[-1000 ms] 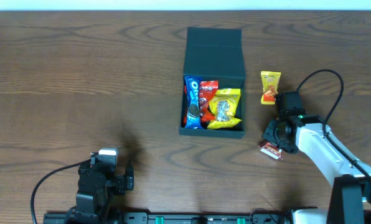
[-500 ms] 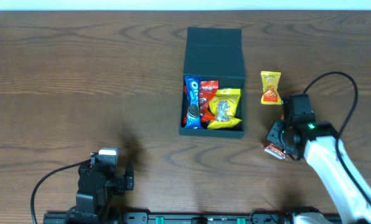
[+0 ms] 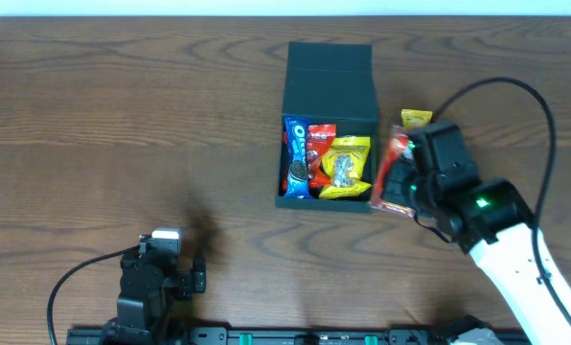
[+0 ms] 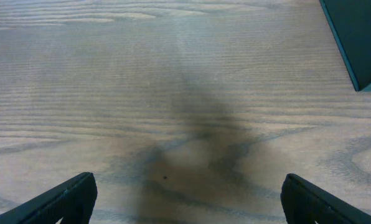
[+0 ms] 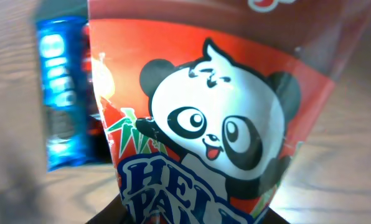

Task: Pack container
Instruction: 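Carry the Hello Panda box with the right gripper into the box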

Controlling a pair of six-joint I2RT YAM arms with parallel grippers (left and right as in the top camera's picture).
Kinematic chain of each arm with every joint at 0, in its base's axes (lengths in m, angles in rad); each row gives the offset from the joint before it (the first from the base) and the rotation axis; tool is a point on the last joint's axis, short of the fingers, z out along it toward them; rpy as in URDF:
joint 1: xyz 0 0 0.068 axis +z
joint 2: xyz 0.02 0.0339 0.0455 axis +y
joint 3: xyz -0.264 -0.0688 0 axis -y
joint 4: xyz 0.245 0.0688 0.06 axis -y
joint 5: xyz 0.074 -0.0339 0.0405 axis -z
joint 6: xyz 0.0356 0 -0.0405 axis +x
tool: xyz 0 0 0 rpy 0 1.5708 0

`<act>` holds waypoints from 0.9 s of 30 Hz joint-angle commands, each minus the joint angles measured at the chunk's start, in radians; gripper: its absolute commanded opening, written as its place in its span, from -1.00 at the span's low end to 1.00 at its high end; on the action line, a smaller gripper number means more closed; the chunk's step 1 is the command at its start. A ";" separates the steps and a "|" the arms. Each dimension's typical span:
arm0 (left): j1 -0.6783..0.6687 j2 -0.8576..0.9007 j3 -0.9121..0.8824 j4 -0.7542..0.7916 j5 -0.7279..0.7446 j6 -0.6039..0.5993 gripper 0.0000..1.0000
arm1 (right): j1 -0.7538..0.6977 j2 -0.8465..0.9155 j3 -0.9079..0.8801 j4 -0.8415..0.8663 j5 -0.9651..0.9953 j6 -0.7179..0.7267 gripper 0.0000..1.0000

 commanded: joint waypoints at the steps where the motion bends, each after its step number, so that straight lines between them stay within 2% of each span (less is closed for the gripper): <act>1: 0.007 -0.006 -0.050 -0.040 -0.014 0.011 0.91 | 0.048 0.077 0.070 0.000 -0.011 -0.005 -0.33; 11: 0.007 -0.006 -0.050 -0.040 -0.014 0.011 0.91 | 0.123 0.385 0.252 0.014 -0.016 -0.006 -0.26; 27: 0.007 -0.006 -0.050 -0.040 -0.014 0.011 0.90 | 0.149 0.545 0.264 0.090 -0.052 -0.058 -0.13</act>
